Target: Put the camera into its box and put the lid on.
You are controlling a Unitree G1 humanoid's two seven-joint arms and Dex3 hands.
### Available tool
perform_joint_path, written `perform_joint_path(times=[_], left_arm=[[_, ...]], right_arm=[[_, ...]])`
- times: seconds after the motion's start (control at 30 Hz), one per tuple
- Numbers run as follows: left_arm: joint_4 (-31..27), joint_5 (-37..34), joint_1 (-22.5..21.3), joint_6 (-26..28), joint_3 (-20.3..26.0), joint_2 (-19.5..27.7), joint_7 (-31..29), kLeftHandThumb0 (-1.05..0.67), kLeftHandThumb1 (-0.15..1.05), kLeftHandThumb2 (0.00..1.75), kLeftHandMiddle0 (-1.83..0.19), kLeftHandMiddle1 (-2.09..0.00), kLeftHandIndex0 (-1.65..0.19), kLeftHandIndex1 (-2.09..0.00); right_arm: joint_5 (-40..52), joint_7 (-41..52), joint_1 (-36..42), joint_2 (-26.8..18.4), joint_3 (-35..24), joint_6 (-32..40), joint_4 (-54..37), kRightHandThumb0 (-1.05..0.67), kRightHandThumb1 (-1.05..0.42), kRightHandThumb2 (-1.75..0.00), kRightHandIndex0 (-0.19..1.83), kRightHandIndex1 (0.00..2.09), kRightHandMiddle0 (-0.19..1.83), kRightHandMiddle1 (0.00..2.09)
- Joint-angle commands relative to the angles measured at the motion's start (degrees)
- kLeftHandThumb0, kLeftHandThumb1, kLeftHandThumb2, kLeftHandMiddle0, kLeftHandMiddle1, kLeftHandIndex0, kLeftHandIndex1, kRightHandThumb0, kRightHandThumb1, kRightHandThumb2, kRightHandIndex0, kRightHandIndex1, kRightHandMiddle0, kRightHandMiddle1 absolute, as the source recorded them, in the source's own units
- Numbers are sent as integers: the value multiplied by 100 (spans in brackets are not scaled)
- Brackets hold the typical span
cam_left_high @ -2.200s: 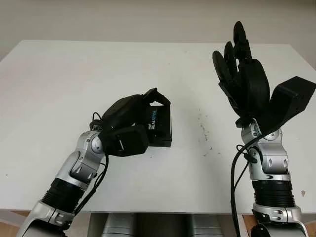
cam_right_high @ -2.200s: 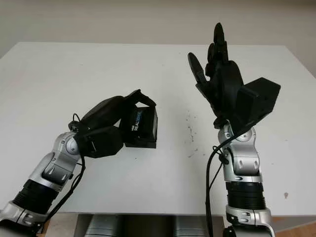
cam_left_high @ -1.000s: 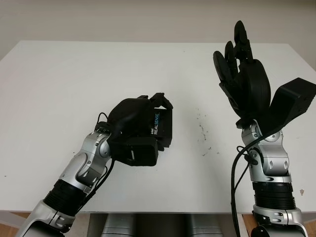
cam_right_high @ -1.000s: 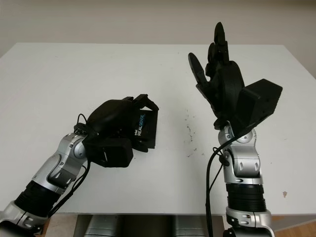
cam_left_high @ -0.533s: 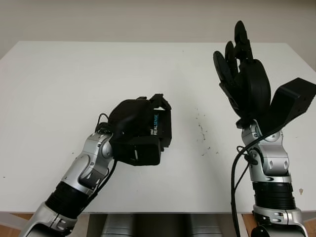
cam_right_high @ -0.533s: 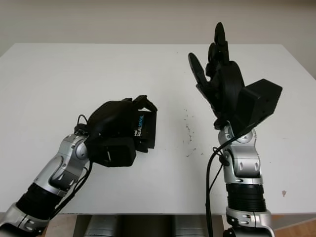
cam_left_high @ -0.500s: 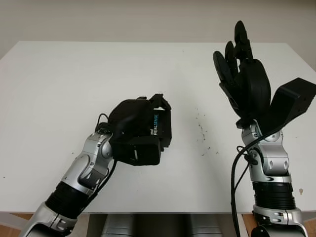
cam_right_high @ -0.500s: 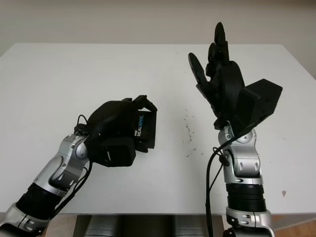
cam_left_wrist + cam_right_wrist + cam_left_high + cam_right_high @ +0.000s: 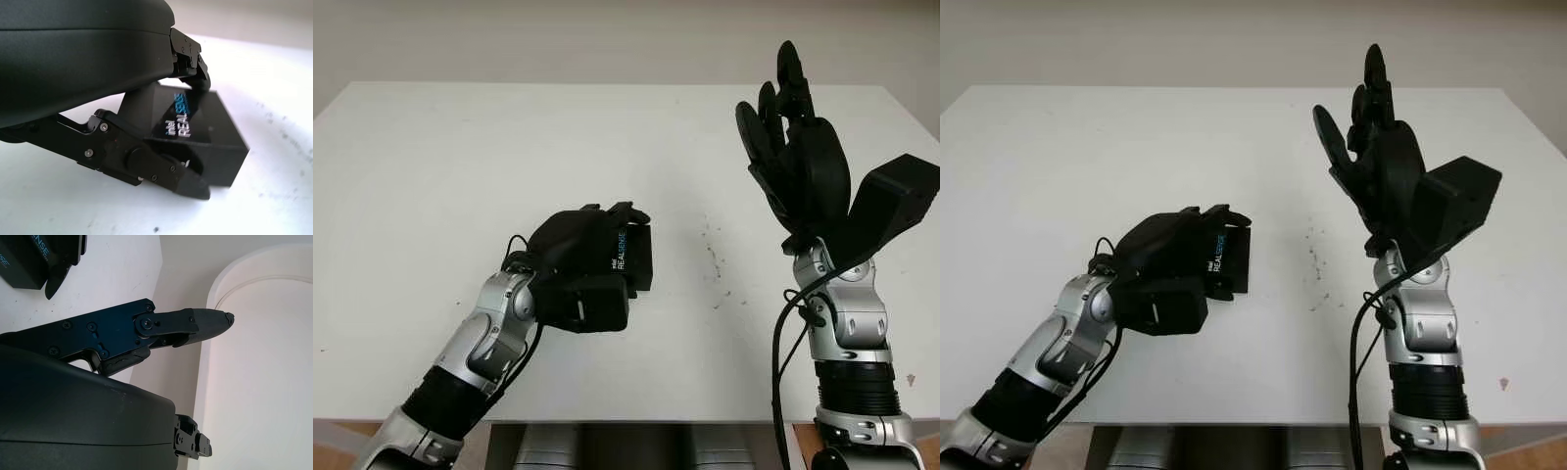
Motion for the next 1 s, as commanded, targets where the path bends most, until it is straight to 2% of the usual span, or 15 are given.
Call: perform_joint_path(times=[0.0, 0.07, 0.17, 0.47, 0.8, 0.97], left_arm=[[-47, 230, -8, 118, -150, 138, -198, -66, 105, 26, 4, -2, 3, -4], [-91, 369, -54, 270, -230, 176, -520, -75, 105, 37, 16, -1, 14, -2], [-130, 524, -97, 428, -306, 201, -850, -85, 105, 48, 19, 0, 19, 0], [-200, 648, -158, 527, -368, 263, -1415, -94, 105, 61, 19, 0, 19, 0], [-501, -134, -277, 680, 13, 315, -2093, -95, 105, 73, 19, 0, 19, 0], [-575, -947, -352, 804, 502, 256, -2224, -95, 105, 75, 19, 0, 19, 0]], right_arm=[[18, 9, -46, -41, -45, 25, -66, -73, -105, -26, -19, 0, -15, 6], [15, 9, -43, -38, -40, 28, -73, -72, -105, -26, -19, 0, -15, 6], [7, 13, -39, -40, -37, 12, -61, -72, -105, -26, -19, 0, -15, 5], [1, -23, -21, -27, -35, 59, -101, -71, -105, -26, -19, 0, -15, 6], [-20, -44, -36, -16, -32, 52, -68, -72, -105, -27, -19, 0, -16, 5], [-19, -19, -26, -29, -35, 29, -59, -73, -105, -27, -19, 0, -16, 5]])
